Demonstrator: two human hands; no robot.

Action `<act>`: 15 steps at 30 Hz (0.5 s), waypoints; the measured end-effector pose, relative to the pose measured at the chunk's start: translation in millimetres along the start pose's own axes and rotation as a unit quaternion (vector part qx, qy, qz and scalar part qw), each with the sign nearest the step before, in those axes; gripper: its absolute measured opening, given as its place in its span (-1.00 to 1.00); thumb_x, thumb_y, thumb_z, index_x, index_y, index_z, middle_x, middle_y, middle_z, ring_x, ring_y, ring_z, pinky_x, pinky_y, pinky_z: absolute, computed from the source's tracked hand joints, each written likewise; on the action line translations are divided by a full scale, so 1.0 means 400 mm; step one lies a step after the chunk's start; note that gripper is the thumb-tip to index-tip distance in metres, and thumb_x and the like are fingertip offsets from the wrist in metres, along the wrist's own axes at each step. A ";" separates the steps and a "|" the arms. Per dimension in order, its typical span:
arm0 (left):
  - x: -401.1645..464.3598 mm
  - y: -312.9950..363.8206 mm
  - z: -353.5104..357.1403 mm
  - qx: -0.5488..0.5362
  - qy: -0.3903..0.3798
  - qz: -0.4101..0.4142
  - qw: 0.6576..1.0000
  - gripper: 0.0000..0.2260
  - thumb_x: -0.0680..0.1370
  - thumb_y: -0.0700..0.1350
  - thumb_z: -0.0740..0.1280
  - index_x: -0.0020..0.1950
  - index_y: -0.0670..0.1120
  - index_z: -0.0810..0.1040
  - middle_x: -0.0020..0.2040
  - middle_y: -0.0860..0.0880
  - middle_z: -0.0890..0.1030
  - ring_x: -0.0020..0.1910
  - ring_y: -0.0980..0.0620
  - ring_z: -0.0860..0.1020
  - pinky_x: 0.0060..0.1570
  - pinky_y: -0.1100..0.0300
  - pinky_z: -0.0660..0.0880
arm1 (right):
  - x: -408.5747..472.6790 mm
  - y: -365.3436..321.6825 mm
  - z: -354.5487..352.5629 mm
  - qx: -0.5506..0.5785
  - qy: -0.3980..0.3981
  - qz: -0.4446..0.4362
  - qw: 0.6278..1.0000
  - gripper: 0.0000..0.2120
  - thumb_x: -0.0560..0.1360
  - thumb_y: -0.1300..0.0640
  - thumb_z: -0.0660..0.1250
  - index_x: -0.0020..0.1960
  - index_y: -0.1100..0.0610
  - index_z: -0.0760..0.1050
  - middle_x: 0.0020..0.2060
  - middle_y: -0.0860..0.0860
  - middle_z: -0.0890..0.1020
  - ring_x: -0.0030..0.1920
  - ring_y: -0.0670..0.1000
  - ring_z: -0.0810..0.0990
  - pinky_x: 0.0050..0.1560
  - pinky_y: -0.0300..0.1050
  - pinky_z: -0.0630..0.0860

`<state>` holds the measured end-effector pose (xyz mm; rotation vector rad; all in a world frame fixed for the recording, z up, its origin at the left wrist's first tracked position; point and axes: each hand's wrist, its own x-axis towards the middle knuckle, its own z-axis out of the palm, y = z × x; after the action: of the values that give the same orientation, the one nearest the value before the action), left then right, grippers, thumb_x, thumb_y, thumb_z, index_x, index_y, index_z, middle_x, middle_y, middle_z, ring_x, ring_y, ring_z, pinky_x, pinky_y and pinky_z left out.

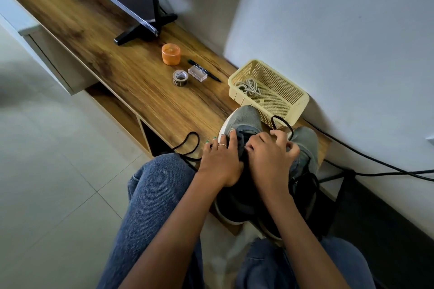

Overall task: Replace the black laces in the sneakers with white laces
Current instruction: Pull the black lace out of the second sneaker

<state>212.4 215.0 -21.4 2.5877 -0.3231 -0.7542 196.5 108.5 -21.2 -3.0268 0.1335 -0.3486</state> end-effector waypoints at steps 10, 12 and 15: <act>-0.016 0.007 -0.021 -0.140 0.043 -0.020 0.989 -0.46 0.60 -0.12 0.22 0.52 -0.05 0.08 0.39 -0.18 0.32 0.29 -0.20 0.41 0.16 0.01 0.39 | -0.013 0.005 -0.042 0.295 0.156 0.096 0.938 -0.89 0.59 0.28 0.13 -0.07 0.19 0.41 -0.19 0.02 0.53 -0.22 0.03 0.57 -0.28 -0.22 0.45; -0.019 0.006 -0.023 -0.141 0.058 -0.031 0.988 -0.52 0.60 -0.13 0.23 0.48 -0.04 0.15 0.31 -0.17 0.39 0.23 -0.18 0.45 0.08 0.05 0.39 | 0.018 0.023 -0.094 0.328 0.197 0.128 0.915 -0.91 0.60 0.24 0.15 -0.04 0.19 0.43 -0.18 0.03 0.57 -0.21 -0.02 0.58 -0.26 -0.39 0.42; -0.020 0.018 -0.019 -0.138 0.102 -0.024 0.985 -0.56 0.60 -0.06 0.24 0.45 -0.02 0.21 0.32 -0.11 0.39 0.25 -0.13 0.43 0.11 0.05 0.39 | 0.045 0.074 -0.137 0.297 0.147 0.143 0.933 -0.93 0.56 0.14 0.24 -0.08 0.10 0.47 -0.19 -0.01 0.60 -0.18 -0.01 0.56 -0.22 -0.16 0.48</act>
<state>209.2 213.7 -8.8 2.3887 -0.0856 -0.5028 199.1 73.1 33.0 -2.3037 0.4027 -0.6703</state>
